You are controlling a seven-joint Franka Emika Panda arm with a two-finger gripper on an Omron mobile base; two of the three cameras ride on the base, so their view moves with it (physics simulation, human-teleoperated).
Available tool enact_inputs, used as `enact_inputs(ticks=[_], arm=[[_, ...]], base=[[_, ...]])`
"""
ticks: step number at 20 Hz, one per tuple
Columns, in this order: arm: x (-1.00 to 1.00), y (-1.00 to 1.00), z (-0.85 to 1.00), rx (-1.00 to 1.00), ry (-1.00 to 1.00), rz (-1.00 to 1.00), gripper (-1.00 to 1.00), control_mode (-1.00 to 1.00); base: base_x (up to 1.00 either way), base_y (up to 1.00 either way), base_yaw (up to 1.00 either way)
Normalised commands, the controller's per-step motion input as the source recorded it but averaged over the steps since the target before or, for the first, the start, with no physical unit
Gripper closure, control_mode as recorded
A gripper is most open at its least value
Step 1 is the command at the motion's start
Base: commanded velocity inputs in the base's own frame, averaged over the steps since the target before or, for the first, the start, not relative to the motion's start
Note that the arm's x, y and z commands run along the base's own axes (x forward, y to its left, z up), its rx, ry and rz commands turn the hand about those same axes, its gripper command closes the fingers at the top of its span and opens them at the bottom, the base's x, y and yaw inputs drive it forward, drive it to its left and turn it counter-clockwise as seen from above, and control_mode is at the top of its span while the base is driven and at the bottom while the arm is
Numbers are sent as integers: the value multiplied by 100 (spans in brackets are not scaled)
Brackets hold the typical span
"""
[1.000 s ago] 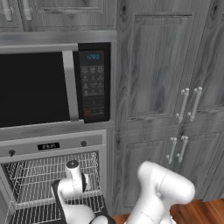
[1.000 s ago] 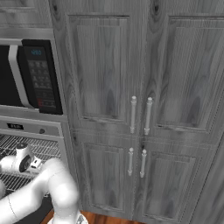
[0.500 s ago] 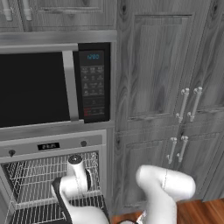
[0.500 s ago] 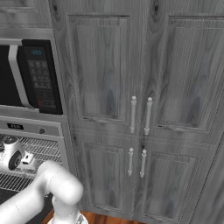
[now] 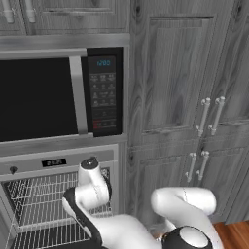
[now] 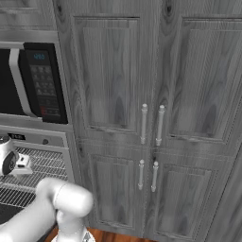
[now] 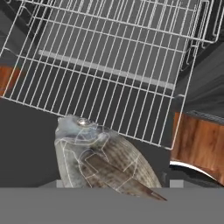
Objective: Take the fish from the oven and place it on the plate on the counter.
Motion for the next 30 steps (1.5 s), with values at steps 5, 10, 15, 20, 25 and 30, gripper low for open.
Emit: enact_inputs(ticks=[5, 10, 15, 20, 25, 30], arm=[[-56, -3, 100, 0, -9, 19, 100, -100], [-47, -25, 100, 0, -13, 19, 100, -100], [-22, -49, 94, 1, -18, 13, 100, -100], [-4, -55, 71, 3, -25, 1, 100, -100], [5, -56, 63, 0, -17, 0, 100, -100], [7, -77, 55, 0, -6, -1, 100, -100]], base=[[0, 0, 0], [0, 0, 0], [0, 0, 0], [0, 0, 0], [0, 0, 0], [0, 0, 0]])
